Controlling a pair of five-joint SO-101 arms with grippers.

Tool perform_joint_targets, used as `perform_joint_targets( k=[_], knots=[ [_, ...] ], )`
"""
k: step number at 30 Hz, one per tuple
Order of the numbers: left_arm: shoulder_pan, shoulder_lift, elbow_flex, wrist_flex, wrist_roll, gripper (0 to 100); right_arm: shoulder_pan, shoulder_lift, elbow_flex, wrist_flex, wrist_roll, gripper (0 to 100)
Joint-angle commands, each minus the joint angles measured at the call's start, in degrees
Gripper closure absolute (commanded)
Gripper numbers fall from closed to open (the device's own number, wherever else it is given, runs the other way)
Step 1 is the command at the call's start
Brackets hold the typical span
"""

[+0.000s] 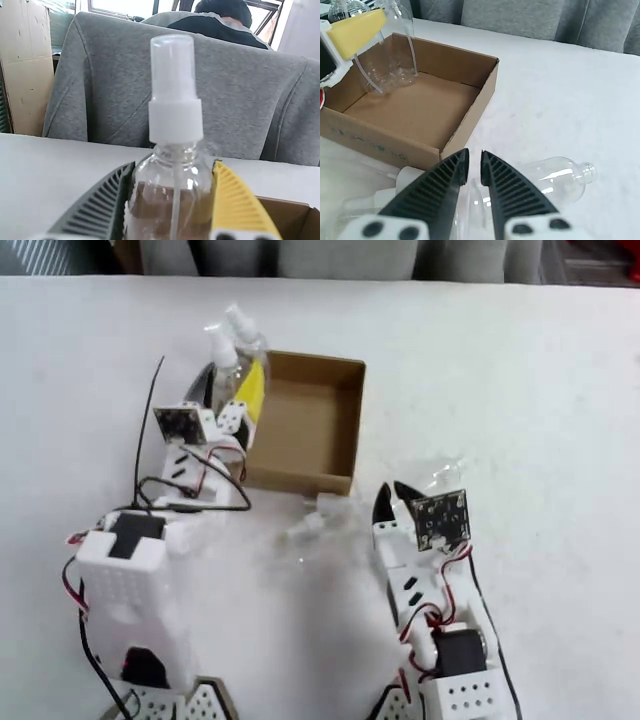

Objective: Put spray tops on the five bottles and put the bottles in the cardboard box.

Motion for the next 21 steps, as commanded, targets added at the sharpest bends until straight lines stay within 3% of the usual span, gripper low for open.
perform_joint_targets(
  k=[1, 7, 21],
  knots=[
    [-0.75, -0.4, -3.34, -1.76, 0.62, 98, 0.57, -0.75, 0.53, 0.13, 0.0, 98.1],
    [-0.31, -0.57, -3.6, 3.78, -7.82, 98, 0.57, -0.75, 0.53, 0.13, 0.0, 98.1],
    [0.13, -0.04, -3.6, 4.22, -8.0, 98, 0.57, -0.75, 0.53, 0.13, 0.0, 98.1]
  ],
)
